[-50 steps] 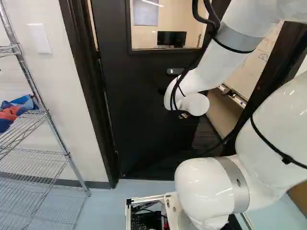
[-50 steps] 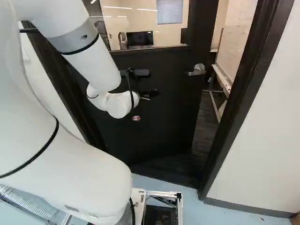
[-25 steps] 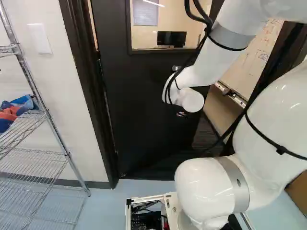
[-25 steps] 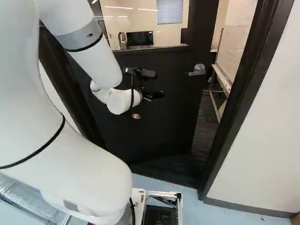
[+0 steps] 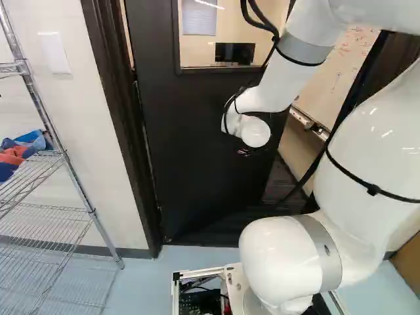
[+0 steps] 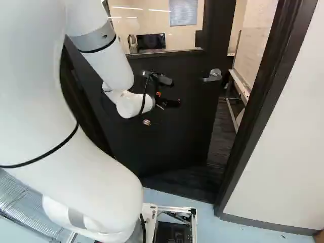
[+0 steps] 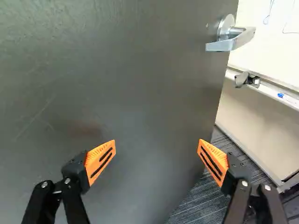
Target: Open the door and move inside
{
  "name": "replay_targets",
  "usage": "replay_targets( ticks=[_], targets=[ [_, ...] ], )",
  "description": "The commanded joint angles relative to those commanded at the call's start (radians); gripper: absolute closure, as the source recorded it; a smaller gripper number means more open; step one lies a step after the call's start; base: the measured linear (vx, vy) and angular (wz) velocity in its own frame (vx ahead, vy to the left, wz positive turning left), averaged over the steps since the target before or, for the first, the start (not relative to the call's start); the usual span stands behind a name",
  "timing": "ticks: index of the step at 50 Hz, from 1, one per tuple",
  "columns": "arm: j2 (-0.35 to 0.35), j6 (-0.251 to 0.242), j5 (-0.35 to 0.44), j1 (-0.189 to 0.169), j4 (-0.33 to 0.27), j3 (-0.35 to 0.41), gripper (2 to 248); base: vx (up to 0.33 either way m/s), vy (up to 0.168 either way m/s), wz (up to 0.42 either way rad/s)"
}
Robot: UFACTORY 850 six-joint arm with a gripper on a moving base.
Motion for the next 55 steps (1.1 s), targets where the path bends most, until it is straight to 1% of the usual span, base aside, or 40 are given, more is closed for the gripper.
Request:
replay_targets(
  ticks=[55],
  targets=[
    [-0.181,0.0,0.0,0.042,0.001,-0.189,3,0.0,0.0,0.0]
  ],
)
